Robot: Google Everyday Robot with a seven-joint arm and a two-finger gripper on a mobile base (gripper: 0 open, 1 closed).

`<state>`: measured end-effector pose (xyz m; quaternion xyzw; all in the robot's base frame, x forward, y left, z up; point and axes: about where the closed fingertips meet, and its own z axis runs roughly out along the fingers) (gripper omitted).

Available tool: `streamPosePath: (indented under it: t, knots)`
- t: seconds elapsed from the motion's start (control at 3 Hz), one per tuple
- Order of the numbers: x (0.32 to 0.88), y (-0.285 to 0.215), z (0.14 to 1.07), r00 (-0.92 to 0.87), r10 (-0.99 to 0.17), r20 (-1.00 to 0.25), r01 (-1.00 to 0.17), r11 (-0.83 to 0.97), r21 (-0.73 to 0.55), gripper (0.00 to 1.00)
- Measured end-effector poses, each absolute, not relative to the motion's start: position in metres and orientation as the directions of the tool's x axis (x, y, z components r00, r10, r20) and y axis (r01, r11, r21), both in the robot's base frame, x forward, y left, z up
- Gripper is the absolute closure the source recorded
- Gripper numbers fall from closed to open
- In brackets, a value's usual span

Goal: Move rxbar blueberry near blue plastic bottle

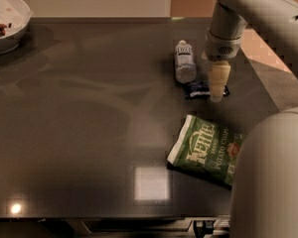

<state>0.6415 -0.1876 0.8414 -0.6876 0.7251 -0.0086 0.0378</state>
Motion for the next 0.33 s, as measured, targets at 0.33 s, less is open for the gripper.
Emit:
streamPosePath:
  t: [0.33]
  knots:
    - [0.6415, -0.1876, 0.8414, -0.052, -0.998, -0.043, -0.996, 0.054, -0.065, 0.0]
